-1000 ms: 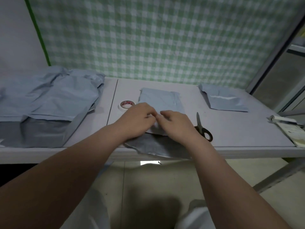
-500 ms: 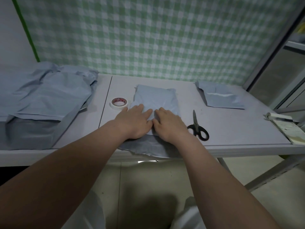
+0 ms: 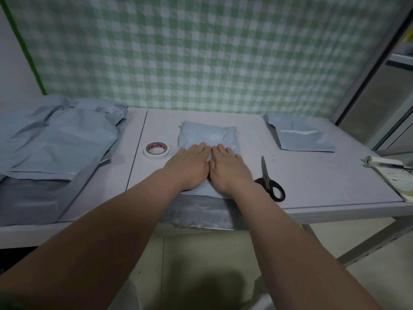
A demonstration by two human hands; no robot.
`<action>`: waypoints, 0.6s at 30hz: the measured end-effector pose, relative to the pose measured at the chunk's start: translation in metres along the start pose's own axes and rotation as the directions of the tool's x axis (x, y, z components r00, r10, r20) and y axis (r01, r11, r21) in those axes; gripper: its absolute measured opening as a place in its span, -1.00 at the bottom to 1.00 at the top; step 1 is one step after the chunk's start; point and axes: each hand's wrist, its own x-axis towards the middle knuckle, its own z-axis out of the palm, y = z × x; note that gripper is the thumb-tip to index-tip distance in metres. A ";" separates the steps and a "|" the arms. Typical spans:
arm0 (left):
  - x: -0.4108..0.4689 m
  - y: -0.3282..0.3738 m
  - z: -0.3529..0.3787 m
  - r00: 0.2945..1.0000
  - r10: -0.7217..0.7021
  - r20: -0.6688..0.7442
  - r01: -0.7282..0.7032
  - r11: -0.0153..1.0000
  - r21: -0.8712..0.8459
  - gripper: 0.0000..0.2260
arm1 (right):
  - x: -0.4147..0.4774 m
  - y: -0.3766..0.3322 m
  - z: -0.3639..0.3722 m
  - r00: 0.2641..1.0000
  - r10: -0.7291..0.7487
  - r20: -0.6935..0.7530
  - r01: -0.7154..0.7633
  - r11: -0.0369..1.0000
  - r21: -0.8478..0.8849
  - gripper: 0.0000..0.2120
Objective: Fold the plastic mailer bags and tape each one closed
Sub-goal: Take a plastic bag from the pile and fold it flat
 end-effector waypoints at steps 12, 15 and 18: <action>0.023 -0.002 -0.013 0.974 -0.031 -0.224 0.030 1.000 -0.011 -0.85 | 0.017 -0.014 -0.018 0.988 0.127 -0.091 -0.132 0.990 -0.056 -0.76; 0.028 -0.001 -0.012 0.972 -0.008 -0.237 0.007 1.000 -0.005 -0.86 | 0.026 -0.013 -0.013 0.980 0.098 -0.171 -0.122 0.983 -0.135 -0.74; 0.030 -0.002 -0.010 0.967 -0.013 -0.256 0.000 0.999 -0.052 -0.79 | 0.034 -0.009 -0.009 0.975 0.093 -0.202 -0.125 0.980 -0.153 -0.72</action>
